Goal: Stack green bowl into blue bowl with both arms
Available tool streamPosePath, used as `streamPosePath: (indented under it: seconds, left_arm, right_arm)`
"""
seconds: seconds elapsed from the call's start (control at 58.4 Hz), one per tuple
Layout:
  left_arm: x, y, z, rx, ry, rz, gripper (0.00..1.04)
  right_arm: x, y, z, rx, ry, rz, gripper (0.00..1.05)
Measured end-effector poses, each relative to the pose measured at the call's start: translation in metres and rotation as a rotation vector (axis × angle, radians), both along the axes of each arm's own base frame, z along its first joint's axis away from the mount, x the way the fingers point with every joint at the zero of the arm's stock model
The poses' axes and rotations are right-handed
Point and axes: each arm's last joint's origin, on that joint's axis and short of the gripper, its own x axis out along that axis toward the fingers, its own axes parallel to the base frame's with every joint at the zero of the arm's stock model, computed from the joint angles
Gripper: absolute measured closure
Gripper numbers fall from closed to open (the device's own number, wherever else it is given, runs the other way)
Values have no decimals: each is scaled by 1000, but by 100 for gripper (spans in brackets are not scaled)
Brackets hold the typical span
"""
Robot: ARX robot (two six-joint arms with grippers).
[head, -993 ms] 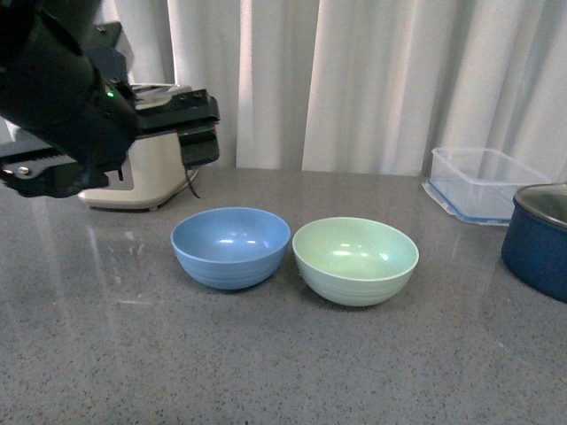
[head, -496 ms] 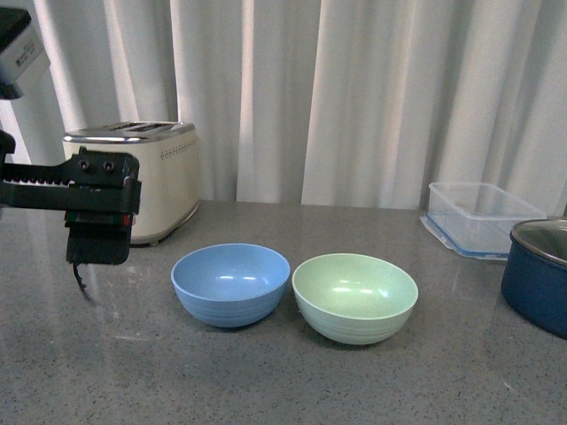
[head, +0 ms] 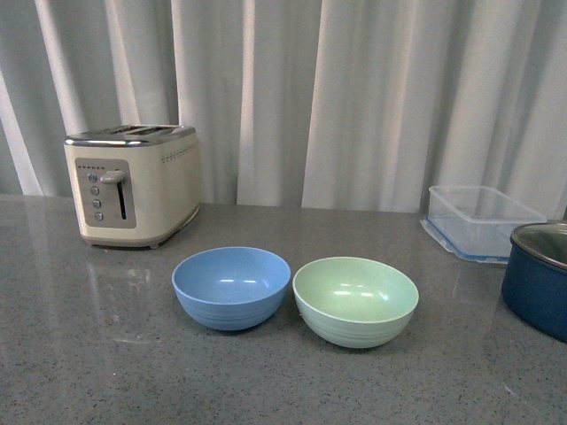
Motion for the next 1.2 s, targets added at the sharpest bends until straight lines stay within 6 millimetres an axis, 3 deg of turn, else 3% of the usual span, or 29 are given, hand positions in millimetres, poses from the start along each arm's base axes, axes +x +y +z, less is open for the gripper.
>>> streamPosePath:
  seconds: [0.325,0.651,1.198]
  left_arm:
    - [-30,19,-17,1,4,6,101]
    - [-49,19,-29,1,-12,5,101]
    - [-69,19,-25,1,-29,5,101]
  right_arm:
    - [0,0,0,0,0,0,10]
    - [0,0,0,0,0,0,10]
    - [0,0,0,0,0,0,10]
